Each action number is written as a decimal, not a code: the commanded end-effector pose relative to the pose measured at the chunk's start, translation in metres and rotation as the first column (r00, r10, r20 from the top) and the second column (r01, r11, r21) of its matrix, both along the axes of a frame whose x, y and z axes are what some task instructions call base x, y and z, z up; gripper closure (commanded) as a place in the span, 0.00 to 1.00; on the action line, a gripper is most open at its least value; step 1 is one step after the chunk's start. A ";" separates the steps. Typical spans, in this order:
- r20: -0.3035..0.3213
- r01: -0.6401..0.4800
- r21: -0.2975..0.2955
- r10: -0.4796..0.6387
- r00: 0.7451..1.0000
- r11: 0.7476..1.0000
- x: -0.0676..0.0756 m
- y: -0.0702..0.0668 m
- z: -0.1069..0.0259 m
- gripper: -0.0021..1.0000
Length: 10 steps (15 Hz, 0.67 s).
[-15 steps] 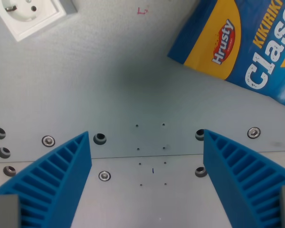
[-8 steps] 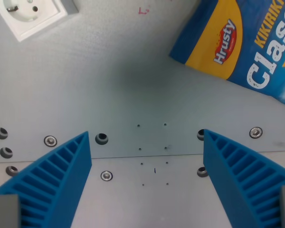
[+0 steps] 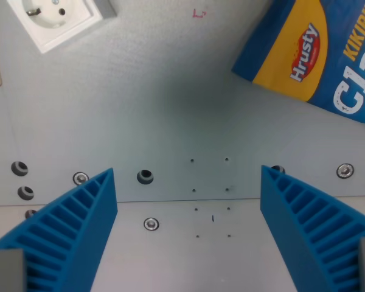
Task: Rotate around base positive x
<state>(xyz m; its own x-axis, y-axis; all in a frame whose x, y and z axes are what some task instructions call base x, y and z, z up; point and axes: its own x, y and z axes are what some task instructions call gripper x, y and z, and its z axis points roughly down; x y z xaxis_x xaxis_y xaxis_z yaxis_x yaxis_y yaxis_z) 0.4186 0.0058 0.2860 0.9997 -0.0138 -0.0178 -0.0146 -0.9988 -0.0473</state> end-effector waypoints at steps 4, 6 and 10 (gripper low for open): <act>0.007 -0.013 0.215 0.011 1.000 0.977 0.000 -0.005 0.003 0.00; 0.007 -0.013 0.241 0.011 1.000 0.971 0.000 -0.005 0.003 0.00; 0.007 -0.013 0.292 0.011 1.000 0.956 0.000 -0.005 0.003 0.00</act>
<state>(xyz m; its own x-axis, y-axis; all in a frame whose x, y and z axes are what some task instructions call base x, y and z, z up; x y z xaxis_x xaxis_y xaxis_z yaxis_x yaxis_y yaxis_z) 0.4196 0.0061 0.2861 0.9998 -0.0181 -0.0127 -0.0198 -0.9883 -0.1512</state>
